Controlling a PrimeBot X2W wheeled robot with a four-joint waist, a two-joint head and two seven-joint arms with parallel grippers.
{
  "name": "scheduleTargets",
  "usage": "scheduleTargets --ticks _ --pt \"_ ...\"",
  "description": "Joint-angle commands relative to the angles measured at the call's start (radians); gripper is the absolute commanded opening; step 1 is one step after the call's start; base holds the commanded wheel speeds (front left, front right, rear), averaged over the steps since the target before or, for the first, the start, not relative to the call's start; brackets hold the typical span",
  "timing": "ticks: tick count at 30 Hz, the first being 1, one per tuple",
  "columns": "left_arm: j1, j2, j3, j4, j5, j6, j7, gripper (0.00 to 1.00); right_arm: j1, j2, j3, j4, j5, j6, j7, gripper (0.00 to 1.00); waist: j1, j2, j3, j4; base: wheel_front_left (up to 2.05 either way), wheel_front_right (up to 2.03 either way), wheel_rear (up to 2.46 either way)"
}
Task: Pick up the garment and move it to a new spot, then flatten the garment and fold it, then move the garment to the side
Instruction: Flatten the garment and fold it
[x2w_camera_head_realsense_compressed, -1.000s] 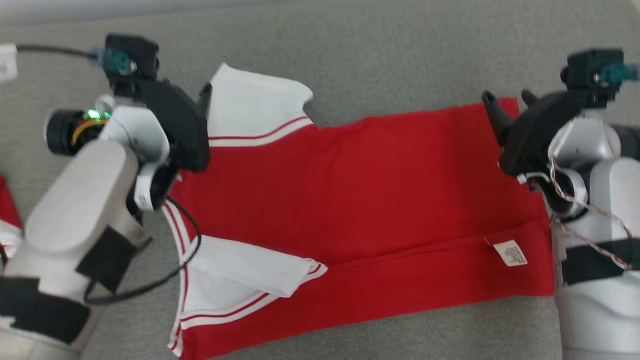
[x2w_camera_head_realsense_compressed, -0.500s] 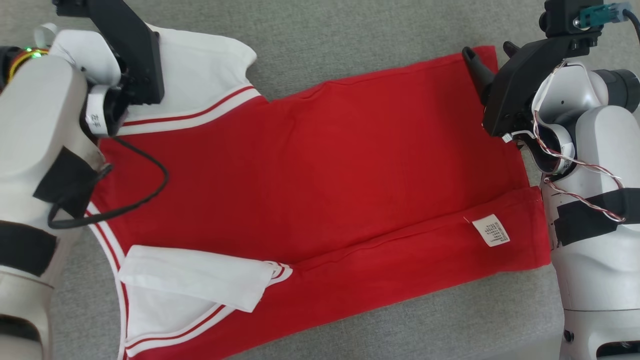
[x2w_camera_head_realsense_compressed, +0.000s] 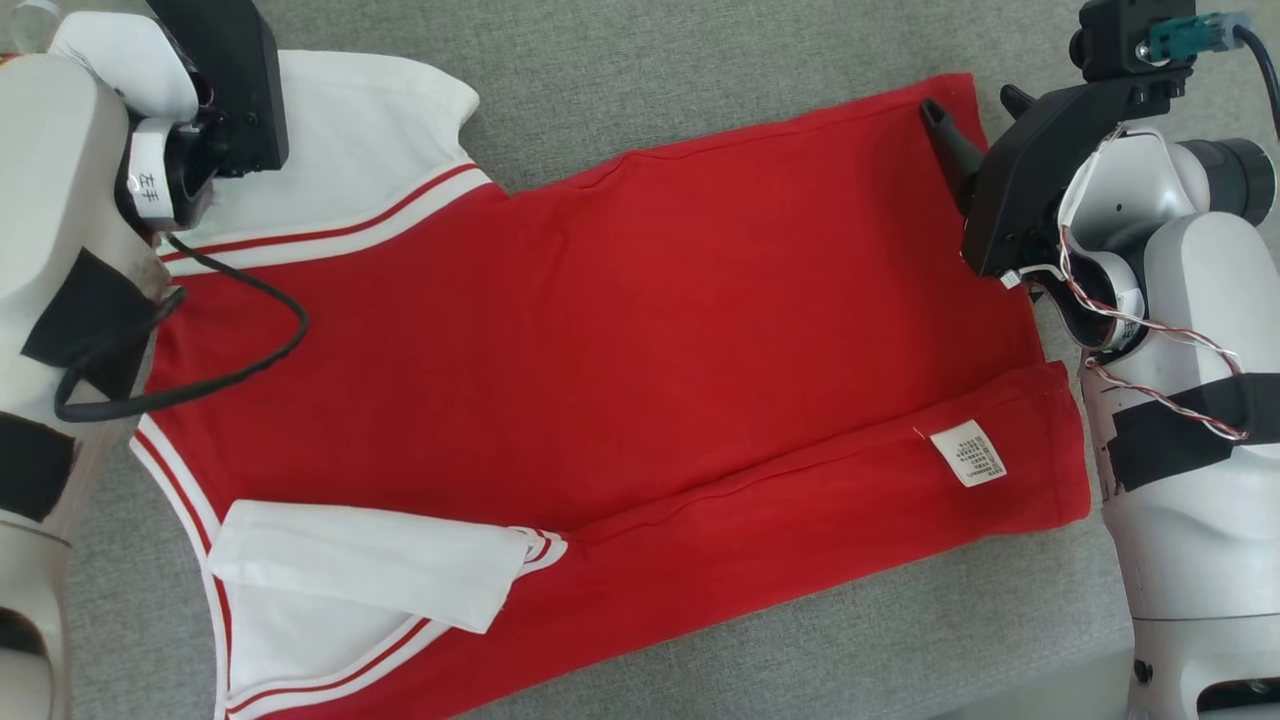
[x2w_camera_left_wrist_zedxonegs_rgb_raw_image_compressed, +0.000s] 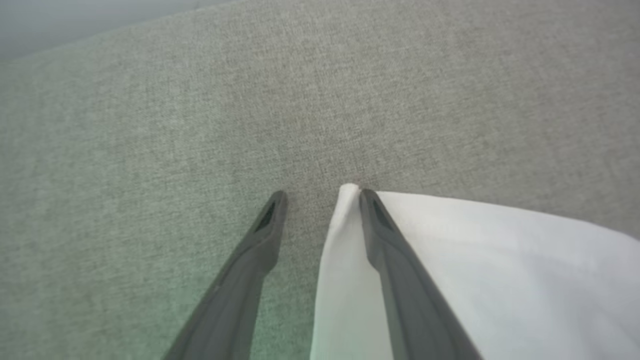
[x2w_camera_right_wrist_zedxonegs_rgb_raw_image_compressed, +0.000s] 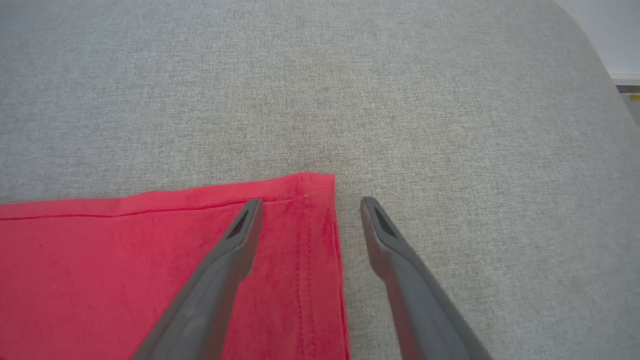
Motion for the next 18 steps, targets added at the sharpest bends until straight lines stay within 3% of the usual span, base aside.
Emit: scheduleTargets --ticks 1,3,4,5,14,18 --pt "0.051 -0.004 -0.021 0.023 -0.015 0.002 0.041 0.49 -0.013 0.002 0.003 0.001 0.006 -0.002 0.002 1.00 0.0001 0.0001 0.003 -0.004 0.00 0.00 0.00" --pt "0.051 0.003 -0.027 0.013 -0.014 0.000 0.069 0.34 -0.027 0.001 0.005 -0.001 -0.001 -0.002 0.003 1.00 0.0001 0.0001 0.009 -0.009 0.00 0.00 0.00" --pt "0.050 0.006 -0.028 0.007 -0.016 0.001 0.076 0.34 -0.031 0.001 0.003 -0.001 -0.004 -0.002 0.005 1.00 0.0001 0.0001 0.012 -0.011 0.00 0.00 0.00" --pt "0.048 0.009 -0.027 -0.001 -0.018 0.002 0.081 0.00 -0.037 0.001 0.001 -0.001 -0.008 -0.002 0.007 1.00 0.0001 0.0001 0.017 -0.014 0.00 0.00 0.00" --pt "0.058 0.051 -0.028 -0.076 -0.010 0.020 0.095 0.00 -0.069 -0.004 -0.044 0.011 -0.057 -0.002 0.021 1.00 0.0001 0.0001 0.040 -0.012 0.00 0.00 0.00" --pt "0.067 0.067 -0.027 -0.109 -0.013 0.029 0.102 0.00 -0.082 -0.015 -0.010 0.033 -0.046 -0.002 0.077 1.00 0.0001 0.0001 0.042 -0.004 0.00 0.00 0.00"
